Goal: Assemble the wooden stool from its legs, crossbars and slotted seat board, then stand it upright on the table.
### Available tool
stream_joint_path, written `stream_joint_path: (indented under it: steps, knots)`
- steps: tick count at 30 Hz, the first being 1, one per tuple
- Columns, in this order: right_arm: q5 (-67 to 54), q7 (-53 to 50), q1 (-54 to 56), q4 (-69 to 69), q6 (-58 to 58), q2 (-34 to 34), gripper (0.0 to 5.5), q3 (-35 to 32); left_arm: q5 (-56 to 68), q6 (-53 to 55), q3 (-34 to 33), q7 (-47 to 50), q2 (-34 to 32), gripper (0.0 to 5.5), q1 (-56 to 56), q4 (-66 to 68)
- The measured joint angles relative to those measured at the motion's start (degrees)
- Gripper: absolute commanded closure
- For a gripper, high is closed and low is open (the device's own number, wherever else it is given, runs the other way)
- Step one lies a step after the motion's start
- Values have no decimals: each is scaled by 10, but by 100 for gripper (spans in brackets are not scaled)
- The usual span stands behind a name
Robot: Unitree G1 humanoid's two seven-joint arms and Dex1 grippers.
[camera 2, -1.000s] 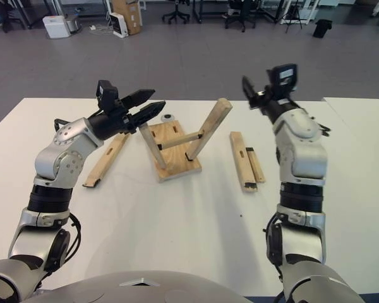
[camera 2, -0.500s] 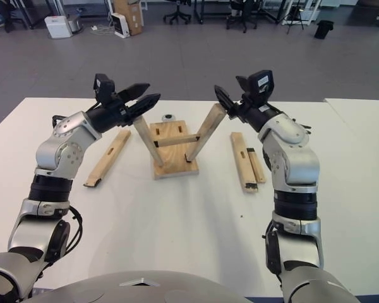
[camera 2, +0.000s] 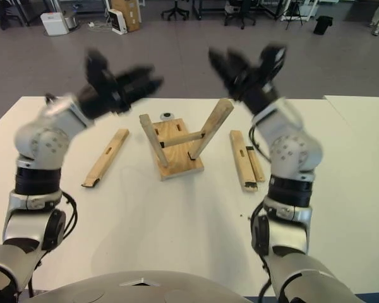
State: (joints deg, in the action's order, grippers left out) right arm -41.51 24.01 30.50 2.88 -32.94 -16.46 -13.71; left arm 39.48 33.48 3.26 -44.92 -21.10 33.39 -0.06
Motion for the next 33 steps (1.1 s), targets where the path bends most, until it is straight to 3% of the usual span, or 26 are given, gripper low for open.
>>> stream_joint_path:
  steps: [5, 12, 14, 18, 21, 26, 29, 31, 32, 33]
  knots:
    - [6, 2, -15, -15, 17, 9, 209, -5, 6, -24, 32, -24, 41, 247, -35, -6]
    - [-45, 0, -6, -8, -26, 13, 209, -17, 5, -22, 24, -7, 51, 247, -26, -3]
    - [-59, -12, 20, -22, -41, 3, 209, -40, 11, -2, 27, 20, 83, 247, -21, -17]
    - [-60, -24, 86, -34, -22, -47, 209, -90, 101, 95, 35, 176, 258, 247, -59, -30]
    - [-56, -24, 93, -48, -13, -55, 209, -102, 140, 133, 36, 275, 327, 247, -63, -23]
    - [-55, -22, 92, -50, -2, -57, 209, -108, 139, 48, -16, 324, 313, 247, -34, 5]
    - [-54, -23, 75, -49, -1, -58, 209, -112, 142, 5, -76, 315, 268, 247, 82, 29]
    - [-41, -30, 16, -49, 0, -62, 209, -128, 175, -27, -156, 290, 216, 247, 195, 63]
    - [-13, -39, -35, -48, 1, -69, 209, -130, 148, -69, -184, 262, 151, 247, 238, 111]
    - [10, -47, -68, -44, 0, -79, 209, -122, 84, -112, -173, 238, 100, 247, 238, 168]
